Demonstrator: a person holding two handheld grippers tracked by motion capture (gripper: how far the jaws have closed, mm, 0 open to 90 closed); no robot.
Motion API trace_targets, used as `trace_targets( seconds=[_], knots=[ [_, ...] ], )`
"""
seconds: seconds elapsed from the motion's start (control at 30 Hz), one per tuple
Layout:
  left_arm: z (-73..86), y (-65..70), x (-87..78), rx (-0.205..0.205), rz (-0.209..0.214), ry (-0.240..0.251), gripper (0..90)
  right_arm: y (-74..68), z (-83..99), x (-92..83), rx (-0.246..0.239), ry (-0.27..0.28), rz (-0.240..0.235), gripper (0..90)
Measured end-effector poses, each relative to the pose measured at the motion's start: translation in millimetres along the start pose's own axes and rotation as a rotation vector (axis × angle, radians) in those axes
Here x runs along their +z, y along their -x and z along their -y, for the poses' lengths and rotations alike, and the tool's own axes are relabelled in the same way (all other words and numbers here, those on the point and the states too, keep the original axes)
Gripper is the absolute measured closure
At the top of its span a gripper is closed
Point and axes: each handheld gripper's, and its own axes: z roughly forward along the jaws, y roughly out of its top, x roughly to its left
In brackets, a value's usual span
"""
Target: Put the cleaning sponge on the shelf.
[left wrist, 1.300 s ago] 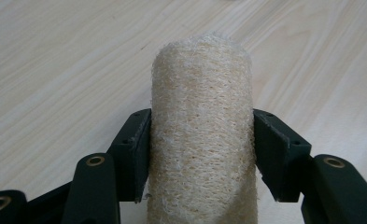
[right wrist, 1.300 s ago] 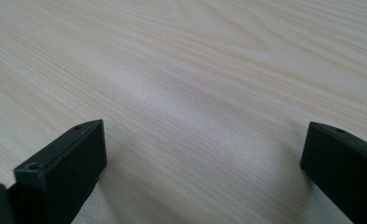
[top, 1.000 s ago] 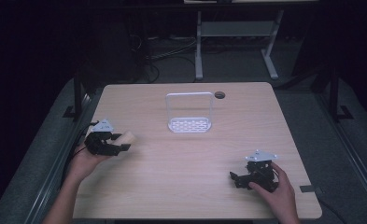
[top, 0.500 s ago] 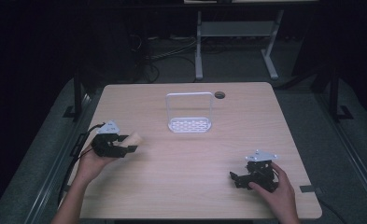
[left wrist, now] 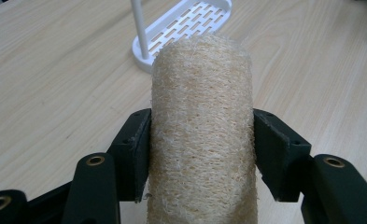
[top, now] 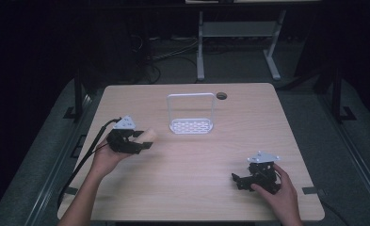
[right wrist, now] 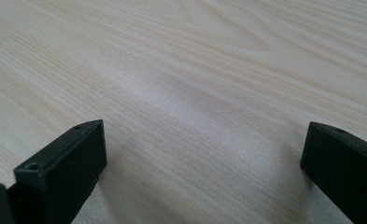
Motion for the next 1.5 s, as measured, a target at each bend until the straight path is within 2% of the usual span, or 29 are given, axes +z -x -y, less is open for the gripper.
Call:
trace_targets(
  seconds=[0.43, 0.77, 0.87, 0.97, 1.1, 1.17, 1.33, 1.37, 1.5],
  knots=[
    [-24.8, 9.6, 22.0, 0.026, 0.024, 0.008, 41.6, -0.1, 0.0, -0.1, 0.0, 0.0, 0.001, 0.0],
    [-35.4, 14.2, 36.9, 0.018, 0.042, 0.012, 41.7, 0.0, 0.0, -0.1, 0.0, 0.0, 0.0, 0.0],
    [-38.7, 15.6, 41.7, 0.008, 0.048, 0.031, 41.6, 0.0, 0.0, -0.1, 0.0, 0.0, 0.001, 0.0],
    [-42.6, 18.2, 48.3, 0.017, 0.051, 0.012, 41.6, 0.0, 0.0, -0.1, 0.0, 0.0, 0.0, 0.0],
    [-47.0, 21.9, 55.4, 0.013, 0.063, 0.026, 41.6, 0.0, 0.0, 0.0, 0.0, 0.0, 0.0, 0.0],
    [-49.6, 23.3, 59.3, 0.028, 0.051, 0.011, 41.7, 0.0, 0.0, 0.0, 0.0, 0.0, 0.0, 0.0],
    [-55.3, 24.6, 67.8, 0.021, 0.057, 0.016, 41.6, 0.0, 0.0, 0.0, 0.0, 0.0, 0.0, 0.0],
    [-57.4, 23.7, 72.8, 0.027, 0.051, 0.001, 41.7, 0.0, 0.0, 0.0, 0.0, 0.0, 0.0, 0.0],
    [-61.3, 24.0, 79.9, 0.026, 0.054, -0.01, 41.6, 0.0, 0.0, 0.0, 0.0, 0.0, 0.0, 0.0]
  ],
)
